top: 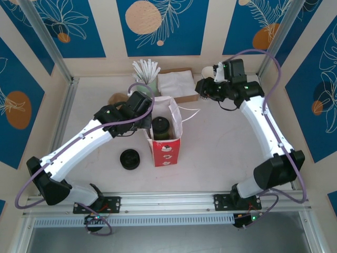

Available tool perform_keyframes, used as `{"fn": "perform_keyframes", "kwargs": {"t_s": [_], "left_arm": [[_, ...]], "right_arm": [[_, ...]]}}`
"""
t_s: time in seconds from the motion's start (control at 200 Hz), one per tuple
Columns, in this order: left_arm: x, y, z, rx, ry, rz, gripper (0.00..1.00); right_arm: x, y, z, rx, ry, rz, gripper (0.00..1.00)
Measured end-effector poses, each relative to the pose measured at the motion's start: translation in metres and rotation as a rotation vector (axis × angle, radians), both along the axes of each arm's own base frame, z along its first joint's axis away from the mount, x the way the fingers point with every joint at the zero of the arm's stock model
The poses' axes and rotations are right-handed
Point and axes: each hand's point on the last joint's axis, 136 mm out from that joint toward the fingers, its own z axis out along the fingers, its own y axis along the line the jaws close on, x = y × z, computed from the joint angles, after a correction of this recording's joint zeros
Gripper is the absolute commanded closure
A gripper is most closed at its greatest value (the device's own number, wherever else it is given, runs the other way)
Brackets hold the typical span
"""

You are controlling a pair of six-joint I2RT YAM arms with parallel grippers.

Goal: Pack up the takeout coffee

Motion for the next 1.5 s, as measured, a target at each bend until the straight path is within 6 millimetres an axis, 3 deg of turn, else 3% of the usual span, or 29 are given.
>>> {"fn": "perform_keyframes", "kwargs": {"t_s": [0.225, 0.52, 0.87, 1.02, 1.26, 1.5], "left_arm": [[-0.008, 0.001, 0.025, -0.056, -0.057, -0.048, 0.44], [-0.025, 0.031, 0.073, -0.074, -0.205, -0.070, 0.39], [-0.035, 0.043, 0.078, -0.045, -0.238, -0.102, 0.39], [-0.043, 0.046, 0.070, -0.045, -0.228, -0.127, 0.38], [-0.050, 0.050, 0.053, -0.038, -0.200, -0.141, 0.38], [-0.053, 0.050, 0.053, -0.045, -0.200, -0.145, 0.38]], "right_arm": [[0.056, 0.013, -0.003, -0.122, -0.077, -0.007, 0.53], [0.125, 0.023, -0.003, -0.228, -0.147, -0.015, 0.52], [0.169, 0.063, -0.066, -0.339, -0.118, 0.033, 0.47], [0.175, 0.075, -0.104, -0.394, -0.080, 0.054, 0.45], [0.188, 0.083, -0.147, -0.468, -0.060, 0.073, 0.42], [0.202, 0.079, -0.181, -0.533, -0.052, 0.073, 0.38]]}}
